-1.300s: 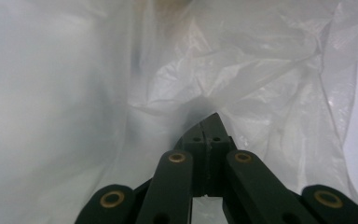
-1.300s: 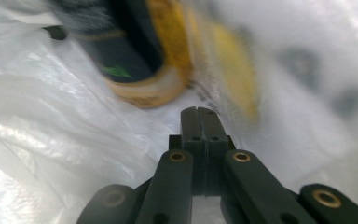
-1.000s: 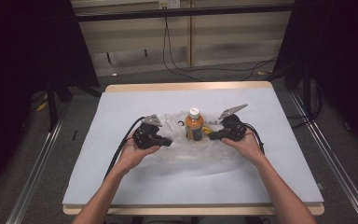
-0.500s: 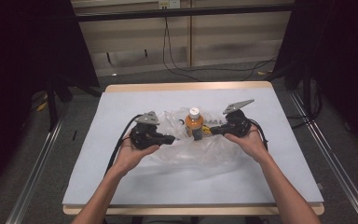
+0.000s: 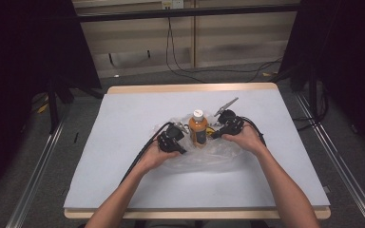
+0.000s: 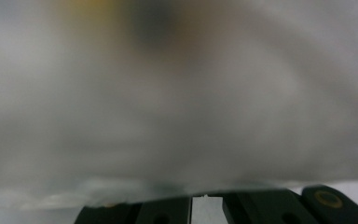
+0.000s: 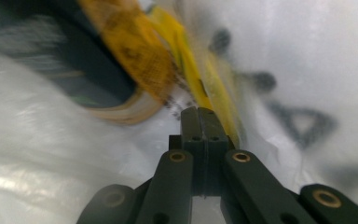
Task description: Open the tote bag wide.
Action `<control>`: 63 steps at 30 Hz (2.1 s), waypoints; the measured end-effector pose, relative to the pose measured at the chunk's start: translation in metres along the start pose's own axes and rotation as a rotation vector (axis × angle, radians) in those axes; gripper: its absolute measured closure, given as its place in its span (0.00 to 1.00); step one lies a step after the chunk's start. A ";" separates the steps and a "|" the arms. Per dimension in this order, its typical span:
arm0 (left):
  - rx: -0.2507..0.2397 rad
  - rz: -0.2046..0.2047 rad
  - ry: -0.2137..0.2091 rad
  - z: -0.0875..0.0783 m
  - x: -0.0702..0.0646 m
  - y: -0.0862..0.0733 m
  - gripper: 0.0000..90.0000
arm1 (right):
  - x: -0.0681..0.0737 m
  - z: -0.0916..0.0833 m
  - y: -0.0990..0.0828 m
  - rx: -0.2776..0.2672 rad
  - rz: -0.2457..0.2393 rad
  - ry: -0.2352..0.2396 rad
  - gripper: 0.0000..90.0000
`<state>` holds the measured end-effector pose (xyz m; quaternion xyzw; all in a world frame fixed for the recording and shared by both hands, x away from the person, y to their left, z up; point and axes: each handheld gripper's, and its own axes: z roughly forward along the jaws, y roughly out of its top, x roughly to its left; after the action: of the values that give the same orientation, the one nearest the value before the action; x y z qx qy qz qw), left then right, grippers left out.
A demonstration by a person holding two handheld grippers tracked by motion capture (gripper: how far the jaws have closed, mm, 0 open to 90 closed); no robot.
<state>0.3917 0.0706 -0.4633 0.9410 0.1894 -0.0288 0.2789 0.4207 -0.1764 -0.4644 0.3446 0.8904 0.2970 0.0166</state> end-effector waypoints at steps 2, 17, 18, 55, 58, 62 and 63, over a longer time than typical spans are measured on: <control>0.016 0.019 -0.012 -0.002 -0.006 -0.003 1.00 | -0.006 0.005 0.002 0.015 0.013 -0.007 1.00; 0.025 0.106 -0.080 -0.018 -0.051 -0.042 1.00 | -0.043 0.003 0.004 -0.047 0.144 -0.214 1.00; 0.030 0.108 -0.082 -0.018 -0.053 -0.043 1.00 | -0.043 0.003 0.005 -0.051 0.150 -0.229 1.00; -0.367 -0.006 -0.081 -0.111 -0.031 -0.039 1.00 | 0.032 -0.070 -0.004 -0.342 -0.021 -0.005 1.00; -0.368 0.021 -0.071 -0.115 -0.035 -0.025 1.00 | 0.043 -0.068 -0.001 -0.317 -0.054 0.009 1.00; -0.328 0.033 -0.023 -0.108 -0.029 -0.006 1.00 | 0.048 -0.060 -0.001 -0.286 -0.067 0.023 1.00; -0.303 0.030 -0.008 -0.103 -0.024 -0.001 1.00 | 0.047 -0.057 -0.001 -0.279 -0.067 0.025 1.00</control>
<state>0.3635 0.1181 -0.3735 0.8909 0.1761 0.0004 0.4187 0.3705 -0.1772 -0.4102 0.3054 0.8515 0.4216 0.0629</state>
